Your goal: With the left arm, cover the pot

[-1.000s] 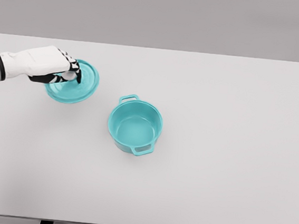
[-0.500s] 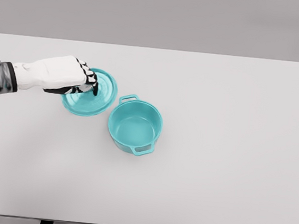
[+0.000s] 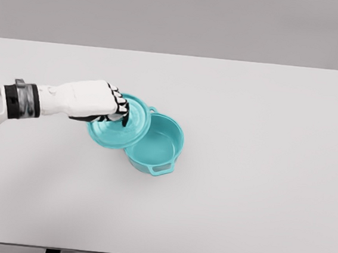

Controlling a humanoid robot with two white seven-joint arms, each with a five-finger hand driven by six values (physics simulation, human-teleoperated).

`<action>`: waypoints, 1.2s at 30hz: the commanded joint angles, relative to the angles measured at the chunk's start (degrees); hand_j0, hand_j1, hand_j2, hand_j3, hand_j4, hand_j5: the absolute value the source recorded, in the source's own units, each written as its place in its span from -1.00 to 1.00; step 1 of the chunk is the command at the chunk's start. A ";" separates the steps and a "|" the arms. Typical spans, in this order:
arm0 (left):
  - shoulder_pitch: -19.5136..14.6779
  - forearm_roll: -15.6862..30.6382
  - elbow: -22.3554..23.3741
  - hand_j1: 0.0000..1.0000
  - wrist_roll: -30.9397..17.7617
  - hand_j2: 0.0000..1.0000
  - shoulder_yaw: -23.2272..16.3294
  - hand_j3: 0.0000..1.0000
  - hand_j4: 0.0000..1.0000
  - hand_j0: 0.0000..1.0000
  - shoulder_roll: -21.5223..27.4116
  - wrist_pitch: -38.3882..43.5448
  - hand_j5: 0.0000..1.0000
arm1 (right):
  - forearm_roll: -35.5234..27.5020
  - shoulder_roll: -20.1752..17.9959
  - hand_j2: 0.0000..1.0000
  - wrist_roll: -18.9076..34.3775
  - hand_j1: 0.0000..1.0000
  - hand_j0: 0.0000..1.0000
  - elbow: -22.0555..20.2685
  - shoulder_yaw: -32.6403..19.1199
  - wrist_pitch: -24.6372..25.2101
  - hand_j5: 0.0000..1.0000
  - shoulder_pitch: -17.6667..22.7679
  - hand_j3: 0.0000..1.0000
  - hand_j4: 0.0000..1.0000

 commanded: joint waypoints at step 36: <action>-0.53 -6.73 2.44 -0.04 0.03 -0.04 -3.42 -0.04 -0.04 -0.04 -11.74 0.16 -0.04 | 0.02 0.01 1.00 0.01 1.00 1.00 0.02 0.01 0.00 1.00 0.00 1.00 1.00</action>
